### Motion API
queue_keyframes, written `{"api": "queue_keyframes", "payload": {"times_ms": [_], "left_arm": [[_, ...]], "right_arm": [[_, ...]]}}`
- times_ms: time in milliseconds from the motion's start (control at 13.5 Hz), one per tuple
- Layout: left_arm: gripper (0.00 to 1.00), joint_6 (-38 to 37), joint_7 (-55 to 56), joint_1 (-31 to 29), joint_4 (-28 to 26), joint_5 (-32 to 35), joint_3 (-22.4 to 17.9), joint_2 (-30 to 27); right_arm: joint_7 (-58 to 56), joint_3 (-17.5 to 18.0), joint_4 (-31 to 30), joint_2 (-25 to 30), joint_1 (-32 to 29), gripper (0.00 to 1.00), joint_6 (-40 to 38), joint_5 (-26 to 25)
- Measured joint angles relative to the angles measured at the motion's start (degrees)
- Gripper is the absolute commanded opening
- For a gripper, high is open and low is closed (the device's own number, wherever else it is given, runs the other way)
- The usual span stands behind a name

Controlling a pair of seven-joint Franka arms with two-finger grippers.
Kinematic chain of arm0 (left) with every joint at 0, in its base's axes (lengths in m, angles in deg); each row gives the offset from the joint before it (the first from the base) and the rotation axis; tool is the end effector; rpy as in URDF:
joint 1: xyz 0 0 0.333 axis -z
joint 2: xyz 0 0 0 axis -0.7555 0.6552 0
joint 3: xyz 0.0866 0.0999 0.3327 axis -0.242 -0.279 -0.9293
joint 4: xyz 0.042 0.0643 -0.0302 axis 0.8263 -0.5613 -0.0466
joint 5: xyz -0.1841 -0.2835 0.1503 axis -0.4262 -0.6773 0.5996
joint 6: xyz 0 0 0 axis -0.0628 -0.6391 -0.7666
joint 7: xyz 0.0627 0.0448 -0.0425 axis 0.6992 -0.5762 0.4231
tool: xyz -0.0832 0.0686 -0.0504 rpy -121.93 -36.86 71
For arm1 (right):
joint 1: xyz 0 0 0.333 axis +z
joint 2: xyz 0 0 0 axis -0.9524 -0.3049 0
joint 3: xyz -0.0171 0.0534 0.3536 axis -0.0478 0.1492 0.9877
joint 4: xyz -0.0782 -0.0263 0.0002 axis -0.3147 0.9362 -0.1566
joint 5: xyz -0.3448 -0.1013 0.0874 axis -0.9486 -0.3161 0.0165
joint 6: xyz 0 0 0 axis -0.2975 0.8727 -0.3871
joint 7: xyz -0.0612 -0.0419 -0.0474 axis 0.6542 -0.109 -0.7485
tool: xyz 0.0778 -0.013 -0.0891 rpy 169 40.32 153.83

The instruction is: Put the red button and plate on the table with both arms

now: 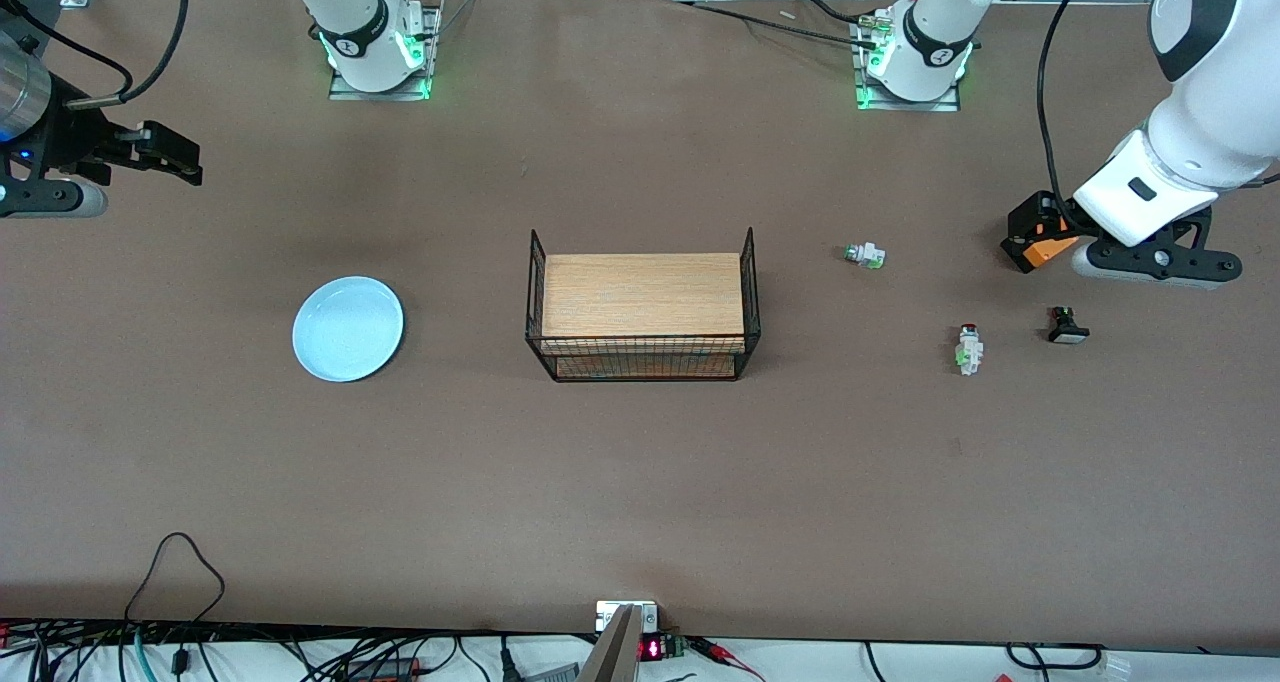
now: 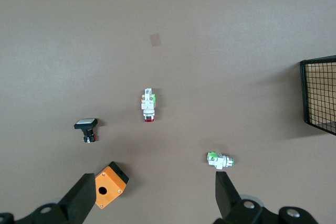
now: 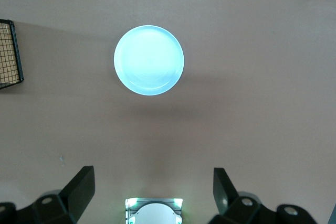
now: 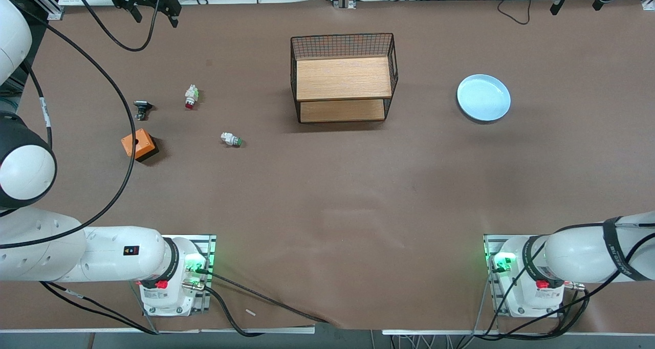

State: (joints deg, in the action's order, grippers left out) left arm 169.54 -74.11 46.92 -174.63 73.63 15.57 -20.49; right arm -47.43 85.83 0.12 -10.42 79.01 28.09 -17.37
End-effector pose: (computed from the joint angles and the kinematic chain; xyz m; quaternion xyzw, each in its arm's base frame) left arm 0.5423 -0.0514 0.5794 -0.9975 0.0635 0.0106 0.0304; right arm 0.5201 0.0233 0.6373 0.9961 0.0191 -0.0782 0.0351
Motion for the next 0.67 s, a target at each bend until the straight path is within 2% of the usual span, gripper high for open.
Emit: {"api": "queue_keyframes", "payload": {"times_ms": [667], "left_arm": [[1.0, 0.0, 0.0, 0.0, 0.0, 0.0, 0.0, 0.0]], "right_arm": [[0.0, -0.27, 0.0, -0.34, -0.03, 1.0, -0.72, 0.0]]}}
